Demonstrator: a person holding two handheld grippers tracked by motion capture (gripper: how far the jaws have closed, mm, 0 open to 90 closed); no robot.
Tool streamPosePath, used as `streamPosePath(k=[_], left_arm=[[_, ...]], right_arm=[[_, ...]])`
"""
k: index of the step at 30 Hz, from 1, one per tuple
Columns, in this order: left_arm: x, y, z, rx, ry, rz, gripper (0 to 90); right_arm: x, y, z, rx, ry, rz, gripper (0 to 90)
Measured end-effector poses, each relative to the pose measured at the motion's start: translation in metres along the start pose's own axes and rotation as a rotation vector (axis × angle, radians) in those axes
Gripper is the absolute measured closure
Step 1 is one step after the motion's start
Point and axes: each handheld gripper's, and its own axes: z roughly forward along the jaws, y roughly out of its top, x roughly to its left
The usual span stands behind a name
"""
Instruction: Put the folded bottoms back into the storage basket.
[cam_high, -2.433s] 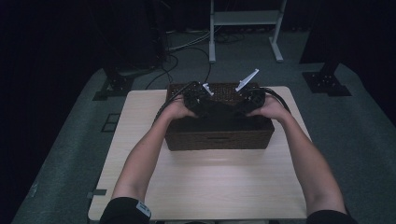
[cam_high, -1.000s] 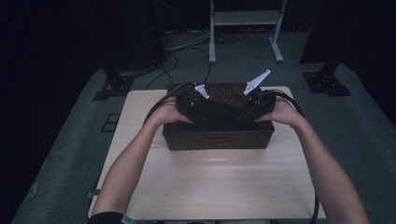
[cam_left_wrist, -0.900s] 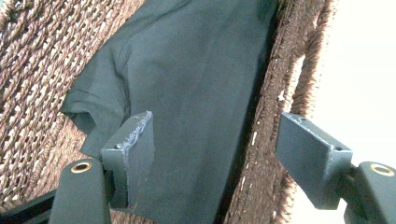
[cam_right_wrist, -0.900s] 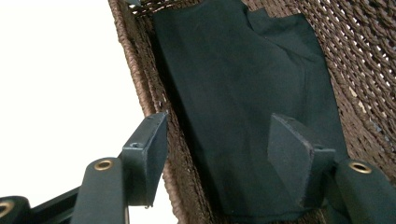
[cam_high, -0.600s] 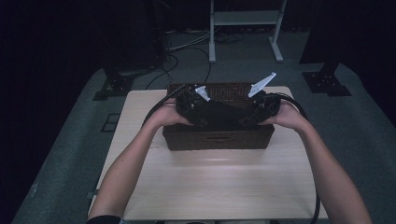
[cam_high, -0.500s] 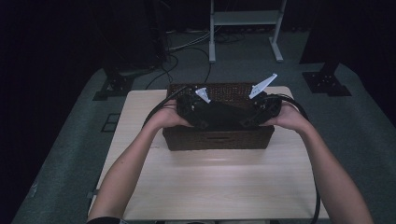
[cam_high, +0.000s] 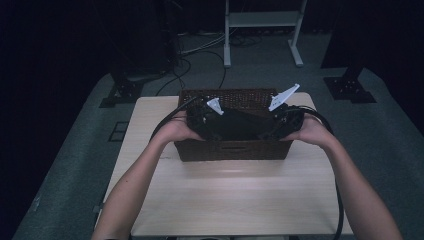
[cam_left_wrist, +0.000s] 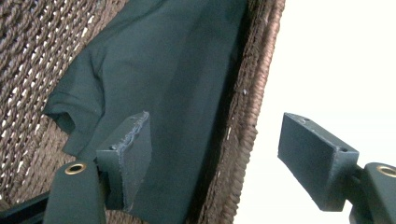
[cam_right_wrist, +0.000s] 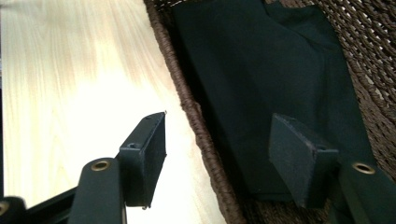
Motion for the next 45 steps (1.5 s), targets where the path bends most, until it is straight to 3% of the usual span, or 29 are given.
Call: streamPosePath(k=[22,37,45], left_arm=[[-0.019,-0.018,-0.007,-0.024,-0.005,-0.010,21.1],[-0.035,-0.027,-0.010,-0.024,-0.007,0.006,21.1],[-0.043,-0.033,-0.010,-0.025,-0.009,0.014,21.0]], right_arm=[[0.022,-0.010,0.001,-0.003,0.001,-0.017,34.7],[0.038,-0.021,0.004,-0.009,0.007,-0.033,33.5],[0.044,-0.028,0.008,-0.002,0.012,-0.018,33.5]])
